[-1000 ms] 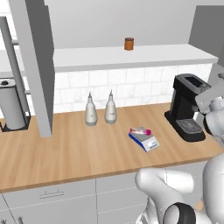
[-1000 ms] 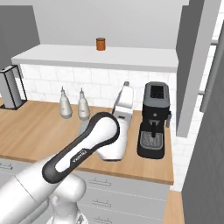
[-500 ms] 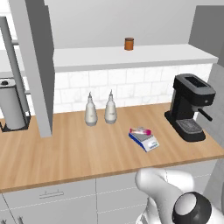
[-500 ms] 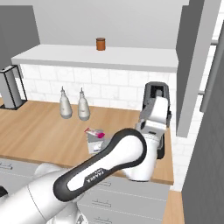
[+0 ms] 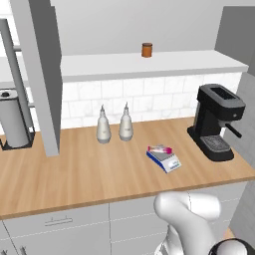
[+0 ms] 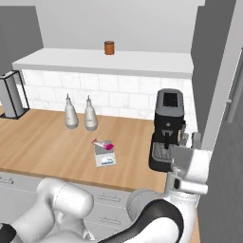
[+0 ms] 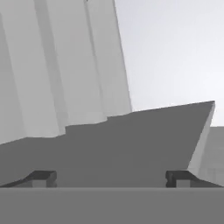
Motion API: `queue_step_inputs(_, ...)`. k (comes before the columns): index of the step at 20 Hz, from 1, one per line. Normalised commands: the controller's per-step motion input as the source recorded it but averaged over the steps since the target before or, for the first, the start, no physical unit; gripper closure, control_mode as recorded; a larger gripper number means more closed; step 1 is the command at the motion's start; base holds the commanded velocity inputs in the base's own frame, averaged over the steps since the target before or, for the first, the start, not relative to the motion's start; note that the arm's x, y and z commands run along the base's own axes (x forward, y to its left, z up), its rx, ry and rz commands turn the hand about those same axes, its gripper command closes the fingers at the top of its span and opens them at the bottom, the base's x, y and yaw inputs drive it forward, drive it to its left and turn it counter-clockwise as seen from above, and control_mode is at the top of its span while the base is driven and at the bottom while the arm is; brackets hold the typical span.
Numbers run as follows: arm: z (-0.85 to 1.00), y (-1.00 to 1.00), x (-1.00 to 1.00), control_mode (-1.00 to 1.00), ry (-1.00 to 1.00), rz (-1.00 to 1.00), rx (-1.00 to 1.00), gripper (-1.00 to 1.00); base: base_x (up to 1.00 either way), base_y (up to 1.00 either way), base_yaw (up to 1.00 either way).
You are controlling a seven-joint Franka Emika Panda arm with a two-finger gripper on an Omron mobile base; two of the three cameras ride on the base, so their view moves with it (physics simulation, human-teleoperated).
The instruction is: Pick the bar and place it on the digital scale for weighing, and close the cabinet.
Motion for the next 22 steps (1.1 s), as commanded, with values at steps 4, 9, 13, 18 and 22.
queue_step_inputs(4,-0.39,-0.01,-0.66,-1.0,-0.01,-0.2,-0.06,-1.0,0.0,0.0,0.0)
queue_step_inputs(9,-0.1,-0.3,0.0,-1.0,0.12,-0.17,0.0,-1.0,0.0,0.0,0.0)
queue_step_inputs(13,-0.19,-0.43,0.1,-1.0,0.26,-0.17,0.0,-1.0,0.0,0.0,0.0)
queue_step_inputs(18,-0.14,-0.5,-0.19,-1.0,0.04,-0.07,0.0,-1.0,0.0,0.0,0.0)
queue_step_inputs(22,0.02,-0.53,0.01,-1.0,-0.02,0.0,0.03,-1.0,0.0,0.0,0.0)
